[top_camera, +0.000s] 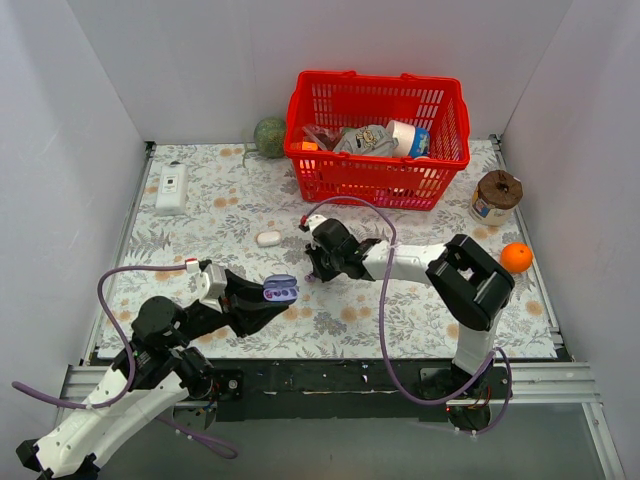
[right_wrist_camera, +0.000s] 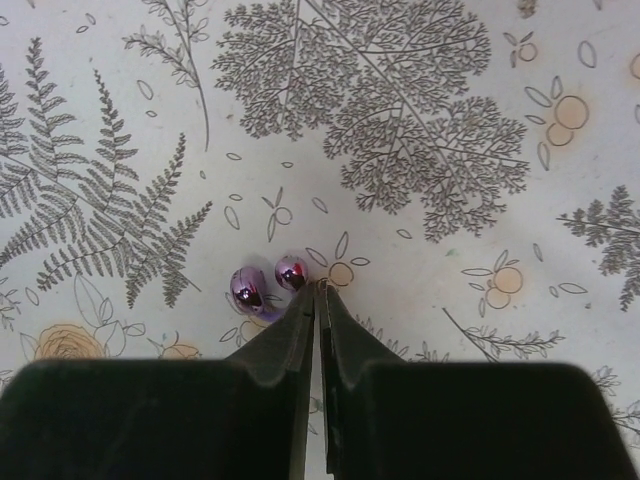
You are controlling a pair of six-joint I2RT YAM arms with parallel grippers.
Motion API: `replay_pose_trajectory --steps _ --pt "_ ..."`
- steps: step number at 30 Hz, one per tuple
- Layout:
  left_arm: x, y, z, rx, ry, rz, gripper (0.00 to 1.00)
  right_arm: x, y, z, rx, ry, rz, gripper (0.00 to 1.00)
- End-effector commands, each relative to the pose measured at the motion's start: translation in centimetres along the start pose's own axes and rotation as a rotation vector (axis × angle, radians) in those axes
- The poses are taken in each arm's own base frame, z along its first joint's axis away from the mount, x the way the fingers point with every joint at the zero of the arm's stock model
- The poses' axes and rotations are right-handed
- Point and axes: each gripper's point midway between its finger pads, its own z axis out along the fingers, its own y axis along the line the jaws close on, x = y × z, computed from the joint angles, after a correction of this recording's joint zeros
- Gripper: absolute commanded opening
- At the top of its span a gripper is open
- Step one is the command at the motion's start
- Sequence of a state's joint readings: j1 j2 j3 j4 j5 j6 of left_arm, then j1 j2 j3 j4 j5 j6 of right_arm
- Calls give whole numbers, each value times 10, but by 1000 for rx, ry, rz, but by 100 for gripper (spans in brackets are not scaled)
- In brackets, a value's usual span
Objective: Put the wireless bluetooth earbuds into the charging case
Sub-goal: Adjust the earbud at the center of the board.
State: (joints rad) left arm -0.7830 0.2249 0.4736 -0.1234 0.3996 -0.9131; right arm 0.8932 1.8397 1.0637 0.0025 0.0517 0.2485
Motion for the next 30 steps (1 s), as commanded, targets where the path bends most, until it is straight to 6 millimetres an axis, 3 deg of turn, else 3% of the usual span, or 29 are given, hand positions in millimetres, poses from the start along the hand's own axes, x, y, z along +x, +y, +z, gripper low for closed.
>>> replay_pose_trajectory --steps 1,10,14,18,22,25,30 --pt "1 -1 -1 3 -6 -8 0 -6 18 -4 -37 -25 0 12" --pt "1 -2 -2 3 -9 -13 0 2 33 -9 -56 -14 -3 11" --pt "-1 -2 -2 5 -11 -14 0 -4 27 -20 -7 -50 3 15" --pt "-2 -2 -2 4 -14 -9 0 -22 31 -36 -32 -116 -44 31" --pt "-3 -2 -2 1 -15 -9 0 -26 42 -41 -103 -137 -135 42" --pt "-3 -2 -2 2 -16 -10 0 -25 58 -35 -193 -106 -195 46" --pt "-2 -2 -2 -1 -14 -14 0 -16 59 -21 -199 -48 -211 46"
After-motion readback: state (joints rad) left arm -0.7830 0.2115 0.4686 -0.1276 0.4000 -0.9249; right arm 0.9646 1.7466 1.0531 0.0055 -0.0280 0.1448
